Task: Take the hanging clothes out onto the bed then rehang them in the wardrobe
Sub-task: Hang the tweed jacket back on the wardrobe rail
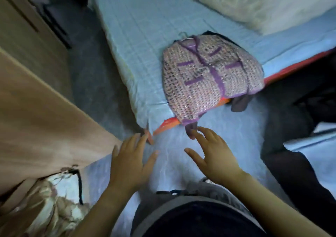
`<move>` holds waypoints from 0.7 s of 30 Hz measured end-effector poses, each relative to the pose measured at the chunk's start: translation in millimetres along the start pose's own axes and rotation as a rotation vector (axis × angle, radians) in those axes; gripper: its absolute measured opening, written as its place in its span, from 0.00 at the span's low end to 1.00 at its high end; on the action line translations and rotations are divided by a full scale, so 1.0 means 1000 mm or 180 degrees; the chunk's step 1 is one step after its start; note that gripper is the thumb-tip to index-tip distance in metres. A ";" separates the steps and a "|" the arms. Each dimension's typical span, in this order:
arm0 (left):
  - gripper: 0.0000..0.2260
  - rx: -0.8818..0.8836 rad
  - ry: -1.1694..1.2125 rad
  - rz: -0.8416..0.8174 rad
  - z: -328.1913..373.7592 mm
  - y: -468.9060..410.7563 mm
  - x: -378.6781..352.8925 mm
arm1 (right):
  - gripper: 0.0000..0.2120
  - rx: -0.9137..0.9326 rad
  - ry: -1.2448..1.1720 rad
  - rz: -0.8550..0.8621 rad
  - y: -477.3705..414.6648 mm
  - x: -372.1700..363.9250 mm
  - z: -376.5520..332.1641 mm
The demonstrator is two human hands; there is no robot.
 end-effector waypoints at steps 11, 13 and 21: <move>0.30 -0.1437 0.0048 -0.0264 0.302 -0.138 -0.038 | 0.38 -0.1131 -0.0090 0.0583 0.018 0.154 0.220; 0.30 -0.1537 0.0002 -0.0327 0.330 -0.156 -0.039 | 0.38 -0.1272 -0.0151 0.0593 0.016 0.169 0.246; 0.30 -0.1367 -0.0148 -0.0376 0.358 -0.280 -0.050 | 0.38 -0.1408 -0.0348 0.0515 -0.089 0.204 0.322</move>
Point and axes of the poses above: each hand's wrist, its own y-axis away from the middle knuckle, its own x-axis out of the back of the hand, z = x × y, the point moved 4 cm from there along -y, towards the middle knuckle, and after that the axes turned 9 degrees about -y, right-handed, at the moved point
